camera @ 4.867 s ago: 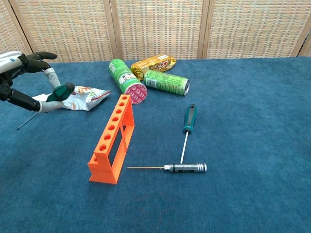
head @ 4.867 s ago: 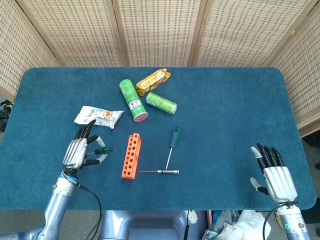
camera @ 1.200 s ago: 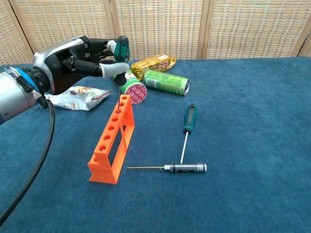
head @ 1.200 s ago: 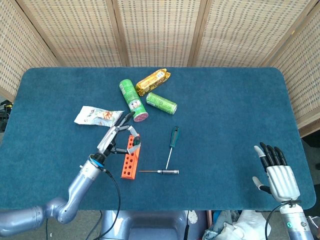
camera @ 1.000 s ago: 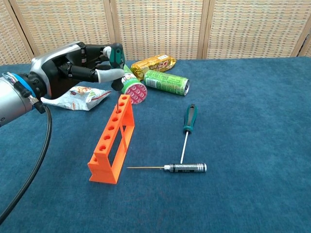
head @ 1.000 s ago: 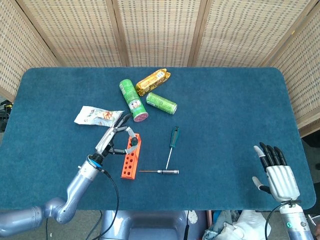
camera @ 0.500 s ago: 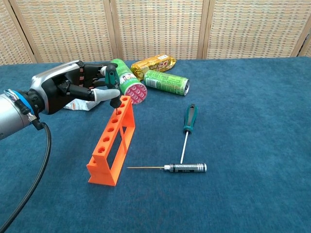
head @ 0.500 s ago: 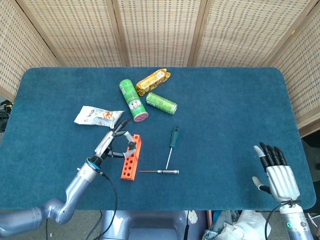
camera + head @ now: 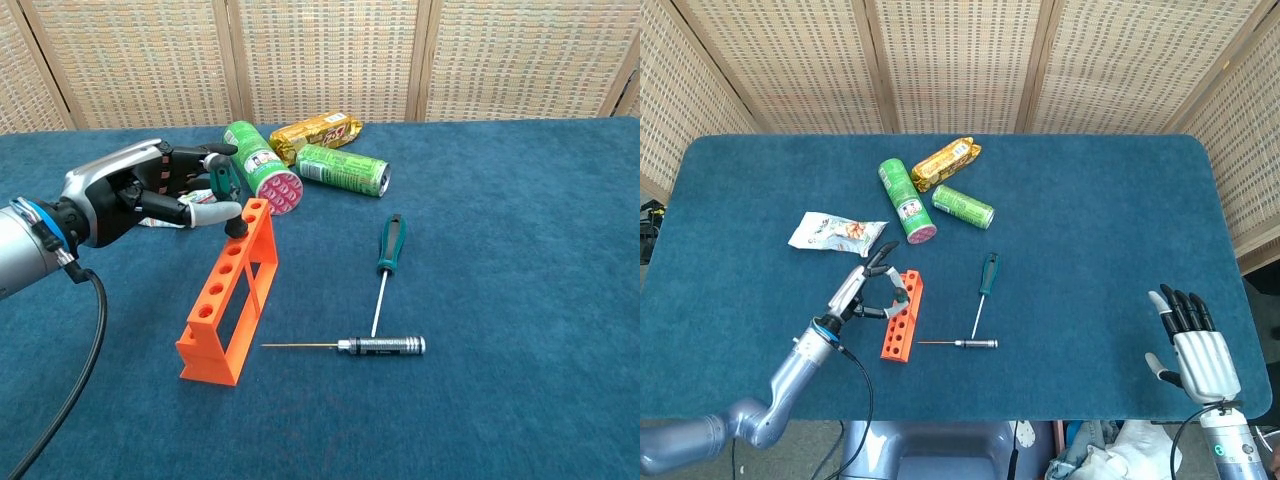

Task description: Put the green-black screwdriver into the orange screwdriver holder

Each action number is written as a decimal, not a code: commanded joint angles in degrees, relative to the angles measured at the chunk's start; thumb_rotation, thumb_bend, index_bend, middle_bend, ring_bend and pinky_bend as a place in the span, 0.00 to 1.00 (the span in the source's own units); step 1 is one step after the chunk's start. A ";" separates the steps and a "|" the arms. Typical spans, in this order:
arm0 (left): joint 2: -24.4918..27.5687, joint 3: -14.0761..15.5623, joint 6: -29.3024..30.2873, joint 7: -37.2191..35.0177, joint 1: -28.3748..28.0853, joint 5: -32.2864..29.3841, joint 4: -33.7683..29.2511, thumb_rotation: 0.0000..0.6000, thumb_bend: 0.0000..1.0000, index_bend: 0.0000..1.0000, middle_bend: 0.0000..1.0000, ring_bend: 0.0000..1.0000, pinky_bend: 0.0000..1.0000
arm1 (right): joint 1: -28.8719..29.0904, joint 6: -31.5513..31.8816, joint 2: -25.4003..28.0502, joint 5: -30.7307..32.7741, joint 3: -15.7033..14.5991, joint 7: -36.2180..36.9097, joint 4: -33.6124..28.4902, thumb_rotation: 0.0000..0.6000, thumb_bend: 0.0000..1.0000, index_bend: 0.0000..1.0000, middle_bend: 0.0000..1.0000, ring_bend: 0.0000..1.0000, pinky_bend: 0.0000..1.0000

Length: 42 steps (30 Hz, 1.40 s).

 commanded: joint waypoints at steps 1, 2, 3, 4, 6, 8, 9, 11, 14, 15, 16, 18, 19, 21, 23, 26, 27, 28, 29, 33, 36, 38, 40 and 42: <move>-0.26 0.06 -0.05 0.05 0.01 -0.11 0.27 1.00 0.35 0.62 0.06 0.00 0.00 | 0.01 0.02 -0.02 -0.04 0.00 0.04 0.04 1.00 0.24 0.00 0.00 0.00 0.00; -0.36 0.10 -0.05 0.07 0.02 -0.09 0.40 1.00 0.35 0.62 0.06 0.00 0.00 | 0.03 0.00 -0.04 -0.04 0.01 0.04 0.07 1.00 0.24 0.00 0.00 0.00 0.00; -0.46 0.18 -0.11 0.13 0.01 -0.05 0.58 1.00 0.35 0.62 0.06 0.00 0.00 | 0.04 -0.04 -0.06 -0.03 0.00 -0.01 0.08 1.00 0.24 0.00 0.00 0.00 0.00; -0.54 0.24 -0.16 0.18 0.01 -0.01 0.72 1.00 0.35 0.62 0.06 0.00 0.00 | 0.05 -0.07 -0.07 -0.03 0.00 -0.03 0.07 1.00 0.24 0.00 0.00 0.00 0.00; -0.71 0.29 -0.22 0.20 0.03 -0.07 0.94 1.00 0.35 0.62 0.06 0.00 0.00 | 0.06 -0.08 -0.06 -0.04 -0.01 -0.06 0.05 1.00 0.24 0.00 0.00 0.00 0.00; -0.86 0.32 -0.23 0.13 0.08 -0.10 1.08 1.00 0.35 0.62 0.06 0.00 0.00 | 0.02 0.02 -0.06 -0.08 0.00 -0.07 0.05 1.00 0.24 0.00 0.00 0.00 0.00; -0.92 0.36 -0.22 0.13 0.11 -0.05 1.15 1.00 0.35 0.62 0.06 0.00 0.00 | -0.01 0.11 -0.06 -0.11 0.01 -0.02 0.05 1.00 0.24 0.00 0.00 0.00 0.00; -1.01 0.32 -0.10 0.15 0.15 -0.02 1.23 1.00 0.35 0.61 0.06 0.00 0.00 | -0.03 0.14 -0.07 -0.09 0.02 0.01 0.07 1.00 0.24 0.00 0.00 0.00 0.00; -1.04 0.16 0.11 0.35 0.22 -0.06 1.18 1.00 0.35 0.55 0.06 0.00 0.00 | -0.03 0.18 -0.07 -0.12 0.04 -0.02 0.07 1.00 0.24 0.00 0.00 0.00 0.00; -1.03 0.10 0.19 0.43 0.24 -0.08 1.14 1.00 0.35 0.53 0.06 0.00 0.00 | -0.03 0.22 -0.08 -0.15 0.05 0.00 0.08 1.00 0.24 0.00 0.00 0.00 0.00; -1.01 0.07 0.22 0.47 0.26 -0.08 1.08 1.00 0.34 0.52 0.06 0.00 0.00 | -0.04 0.25 -0.09 -0.18 0.05 0.02 0.10 1.00 0.24 0.00 0.00 0.00 0.00; -0.87 0.02 0.22 0.54 0.25 -0.03 0.93 1.00 0.33 0.51 0.05 0.00 0.00 | -0.04 0.25 -0.11 -0.17 0.05 0.03 0.12 1.00 0.24 0.00 0.00 0.00 0.00; -0.81 -0.01 0.21 0.57 0.24 -0.02 0.84 1.00 0.33 0.50 0.05 0.00 0.00 | -0.04 0.23 -0.11 -0.15 0.04 0.02 0.13 1.00 0.24 0.00 0.00 0.00 0.00; -0.65 -0.03 0.24 0.66 0.24 0.05 0.61 1.00 0.32 0.48 0.05 0.00 0.00 | -0.04 0.28 -0.13 -0.20 0.06 0.03 0.14 1.00 0.24 0.00 0.00 0.00 0.00; -0.50 -0.03 0.24 0.70 0.24 0.14 0.41 1.00 0.32 0.46 0.04 0.00 0.00 | -0.05 0.36 -0.15 -0.25 0.08 0.07 0.15 1.00 0.24 0.00 0.00 0.00 0.00; -0.34 -0.11 0.37 0.82 0.29 0.15 0.20 1.00 0.32 0.44 0.04 0.00 0.00 | -0.05 0.36 -0.16 -0.26 0.07 0.12 0.19 1.00 0.24 0.00 0.00 0.00 0.00; -0.29 -0.14 0.39 0.85 0.29 0.16 0.15 1.00 0.32 0.43 0.04 0.00 0.00 | -0.05 0.35 -0.16 -0.26 0.07 0.12 0.19 1.00 0.24 0.00 0.00 0.00 0.00; -0.22 -0.14 0.38 0.87 0.29 0.18 0.09 1.00 0.32 0.42 0.03 0.00 0.00 | -0.05 0.36 -0.16 -0.29 0.06 0.11 0.19 1.00 0.24 0.00 0.00 0.00 0.00; -0.10 -0.17 0.40 0.86 0.30 0.19 -0.02 1.00 0.31 0.41 0.03 0.00 0.00 | -0.05 0.38 -0.17 -0.33 0.05 0.10 0.17 1.00 0.24 0.00 0.00 0.00 0.00; 0.28 -0.19 0.52 1.02 0.34 0.33 -0.33 1.00 0.31 0.39 0.03 0.00 0.00 | -0.07 0.38 -0.17 -0.29 0.06 0.13 0.19 1.00 0.24 0.00 0.00 0.00 0.00; 0.50 -0.19 0.63 1.03 0.39 0.43 -0.63 1.00 0.30 0.37 0.03 0.00 0.00 | -0.08 0.43 -0.16 -0.34 0.06 0.15 0.17 1.00 0.24 0.00 0.00 0.00 0.00; 0.75 -0.18 0.78 0.99 0.41 0.67 -0.99 1.00 0.30 0.35 0.02 0.00 0.00 | -0.05 0.42 -0.16 -0.36 0.07 0.11 0.17 1.00 0.24 0.00 0.00 0.00 0.00; 1.02 -0.19 1.01 0.88 0.44 0.94 -1.40 1.00 0.30 0.33 0.02 0.00 0.00 | -0.06 0.37 -0.17 -0.32 0.05 0.08 0.17 1.00 0.24 0.00 0.00 0.00 0.00; 1.43 -0.23 1.29 0.76 0.50 1.25 -1.97 1.00 0.30 0.32 0.02 0.00 0.00 | -0.06 0.38 -0.16 -0.29 0.07 0.11 0.17 1.00 0.24 0.00 0.00 0.00 0.00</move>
